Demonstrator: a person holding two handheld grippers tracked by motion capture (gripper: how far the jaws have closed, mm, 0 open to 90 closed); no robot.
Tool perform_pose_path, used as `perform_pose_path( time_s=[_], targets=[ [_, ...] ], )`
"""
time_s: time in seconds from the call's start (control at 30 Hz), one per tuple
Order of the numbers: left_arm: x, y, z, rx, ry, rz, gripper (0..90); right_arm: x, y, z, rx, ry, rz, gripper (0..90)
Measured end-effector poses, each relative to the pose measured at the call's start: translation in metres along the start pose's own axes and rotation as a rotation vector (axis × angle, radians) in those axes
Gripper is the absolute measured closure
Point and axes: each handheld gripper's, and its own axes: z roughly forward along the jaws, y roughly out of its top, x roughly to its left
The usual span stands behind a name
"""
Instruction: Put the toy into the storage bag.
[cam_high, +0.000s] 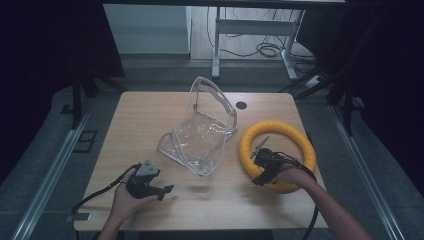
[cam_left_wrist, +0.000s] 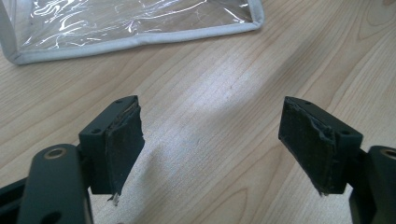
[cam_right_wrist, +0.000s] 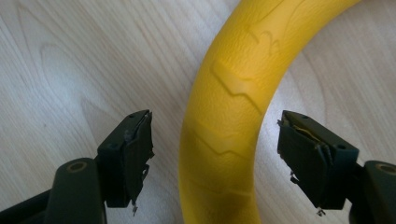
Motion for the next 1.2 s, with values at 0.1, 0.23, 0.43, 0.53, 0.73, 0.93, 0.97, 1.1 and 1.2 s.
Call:
perform_pose_path(
  time_s=[0.1, 0.23, 0.43, 0.53, 0.73, 0.93, 0.97, 1.1, 1.2],
  targets=[
    [0.000, 0.000, 0.000, 0.001, 0.000, 0.000, 21.8, 0.001, 0.001, 0.003, 0.032, 0.005, -0.014, 29.2],
    [0.000, 0.000, 0.001, 0.003, -0.001, 0.001, 21.7, 0.000, 0.002, 0.008, 0.069, 0.006, -0.019, 34.0],
    [0.000, 0.000, 0.001, 0.005, -0.002, 0.001, 21.7, -0.002, 0.004, 0.012, 0.110, 0.003, -0.035, 46.6],
    [0.000, 0.000, 0.002, 0.006, -0.001, 0.001, 21.8, -0.007, 0.003, 0.013, 0.116, 0.039, -0.024, 48.8],
    [0.000, 0.000, 0.002, 0.006, 0.000, 0.002, 21.8, -0.010, 0.004, 0.013, 0.119, 0.065, -0.018, 49.7],
    [0.000, 0.000, 0.002, 0.007, 0.000, 0.003, 21.8, -0.011, 0.002, 0.012, 0.106, 0.071, -0.010, 50.2],
    [0.000, 0.000, 0.002, 0.007, 0.000, 0.002, 21.8, -0.012, 0.002, 0.011, 0.101, 0.076, -0.004, 50.4],
    [0.000, 0.000, 0.003, 0.008, 0.002, 0.002, 21.8, -0.014, -0.001, 0.003, 0.058, 0.081, 0.013, 50.8],
    [0.000, -0.001, 0.003, 0.009, 0.001, 0.002, 21.8, -0.018, -0.004, -0.007, 0.010, 0.096, 0.032, 51.1]
  ],
)
